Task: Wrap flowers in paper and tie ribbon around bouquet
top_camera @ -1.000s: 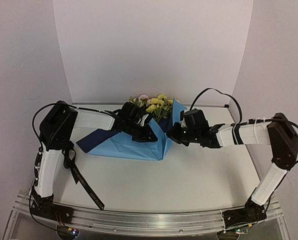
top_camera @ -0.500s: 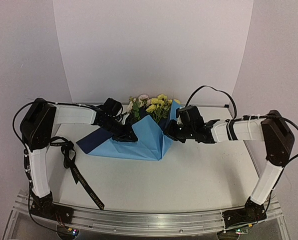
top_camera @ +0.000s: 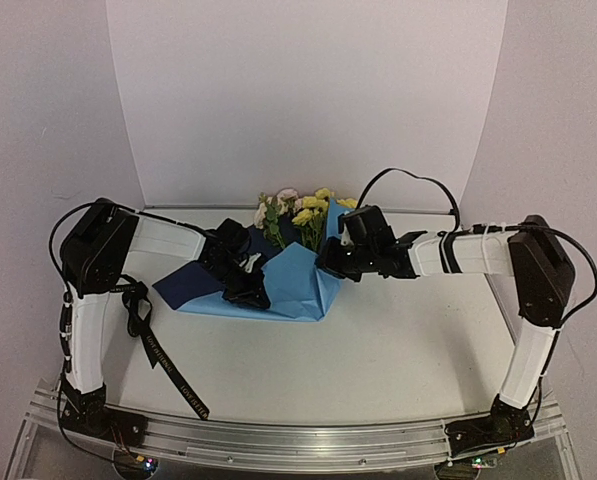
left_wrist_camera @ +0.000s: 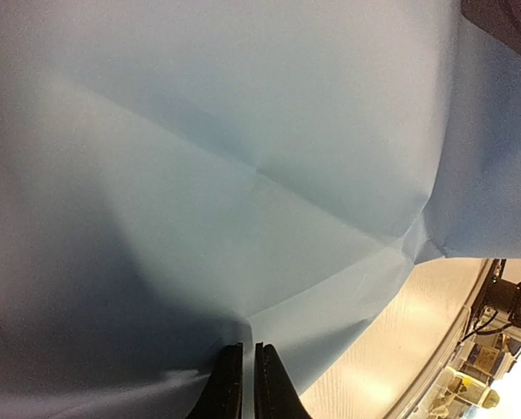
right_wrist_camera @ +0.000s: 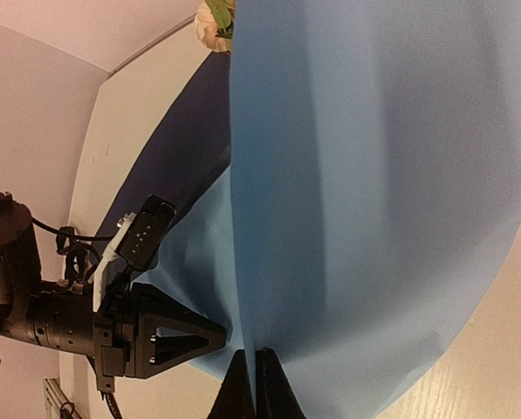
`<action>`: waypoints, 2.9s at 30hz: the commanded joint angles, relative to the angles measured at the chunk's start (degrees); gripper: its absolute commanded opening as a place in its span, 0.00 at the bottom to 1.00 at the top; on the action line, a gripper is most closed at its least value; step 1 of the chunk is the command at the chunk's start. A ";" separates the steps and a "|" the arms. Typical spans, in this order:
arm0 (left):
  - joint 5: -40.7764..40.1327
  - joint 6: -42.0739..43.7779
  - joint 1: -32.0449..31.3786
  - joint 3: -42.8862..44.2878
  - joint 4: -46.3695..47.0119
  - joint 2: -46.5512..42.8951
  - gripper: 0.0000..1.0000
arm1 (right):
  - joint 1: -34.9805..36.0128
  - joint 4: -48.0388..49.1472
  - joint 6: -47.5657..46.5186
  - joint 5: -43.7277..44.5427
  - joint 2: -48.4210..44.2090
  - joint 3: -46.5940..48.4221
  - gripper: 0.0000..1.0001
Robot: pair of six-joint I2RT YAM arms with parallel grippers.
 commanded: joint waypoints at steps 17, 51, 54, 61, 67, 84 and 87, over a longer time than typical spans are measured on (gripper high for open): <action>-0.65 -0.84 0.00 1.94 3.74 1.47 0.07 | 3.27 -3.97 -0.36 -9.67 17.31 18.39 0.00; -15.98 -5.80 4.63 35.60 -7.94 10.37 0.55 | 4.54 -5.62 -2.23 -6.76 22.53 20.57 0.00; -16.41 -5.15 4.32 38.76 -9.84 13.68 0.54 | 4.60 -5.86 -2.33 -6.32 22.41 20.57 0.00; -15.19 -3.86 2.33 42.10 -10.53 16.68 0.55 | 4.87 -6.60 -2.71 -5.57 22.35 20.85 0.00; -17.22 -4.41 1.24 38.25 -8.81 14.63 0.55 | 4.90 -7.63 -2.94 -5.39 22.69 21.79 0.00; -17.34 -5.83 0.51 35.20 -8.11 12.98 0.23 | 5.03 -8.63 -3.31 -5.07 22.85 22.45 0.00; -17.71 -5.43 0.53 35.28 -8.18 13.32 0.14 | 5.11 -8.70 -3.42 -4.94 22.65 22.51 0.00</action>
